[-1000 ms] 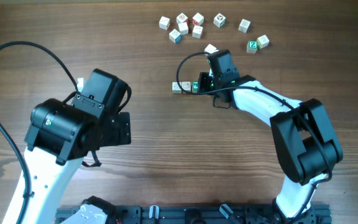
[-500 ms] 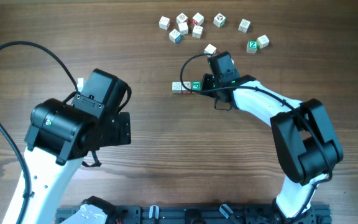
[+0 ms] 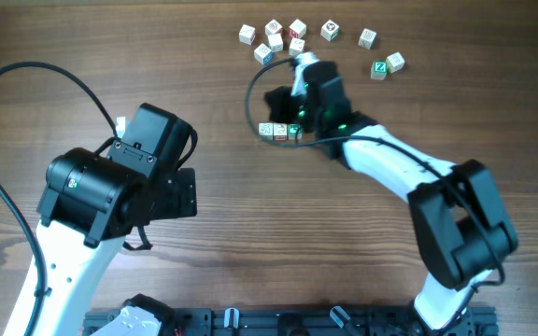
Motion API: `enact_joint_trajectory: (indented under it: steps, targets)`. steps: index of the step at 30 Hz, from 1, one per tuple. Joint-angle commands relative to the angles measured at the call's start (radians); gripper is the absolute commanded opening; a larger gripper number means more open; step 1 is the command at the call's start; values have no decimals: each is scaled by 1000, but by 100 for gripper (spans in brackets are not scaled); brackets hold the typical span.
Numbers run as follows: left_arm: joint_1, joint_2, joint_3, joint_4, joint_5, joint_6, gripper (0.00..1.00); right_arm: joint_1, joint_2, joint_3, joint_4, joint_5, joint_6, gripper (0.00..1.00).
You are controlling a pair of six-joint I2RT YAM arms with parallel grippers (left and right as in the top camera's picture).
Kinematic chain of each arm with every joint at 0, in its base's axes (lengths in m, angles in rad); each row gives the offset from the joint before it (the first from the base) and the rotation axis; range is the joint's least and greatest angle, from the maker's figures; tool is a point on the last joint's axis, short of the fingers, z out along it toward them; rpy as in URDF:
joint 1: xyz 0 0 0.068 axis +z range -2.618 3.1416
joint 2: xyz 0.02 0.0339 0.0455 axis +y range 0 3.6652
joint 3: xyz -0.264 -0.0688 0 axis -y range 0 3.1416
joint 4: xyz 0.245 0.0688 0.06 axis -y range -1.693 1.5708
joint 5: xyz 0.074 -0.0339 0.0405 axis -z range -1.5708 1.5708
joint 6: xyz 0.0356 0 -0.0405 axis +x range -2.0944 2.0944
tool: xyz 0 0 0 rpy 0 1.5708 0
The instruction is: Form a horizontal line
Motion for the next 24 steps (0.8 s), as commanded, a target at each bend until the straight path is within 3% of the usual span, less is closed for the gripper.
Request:
enact_joint_trajectory:
  steps: [1,15,24]
  targets:
    - [3,-7,0,0,-9,-2,100,64,44,11,8,-35,2,5]
    - [3,-7,0,0,-9,-2,100,149,94,19,-4,141,-50,5]
    - [3,-7,0,0,-9,-2,100,209,218,229,-206,241,-140,5]
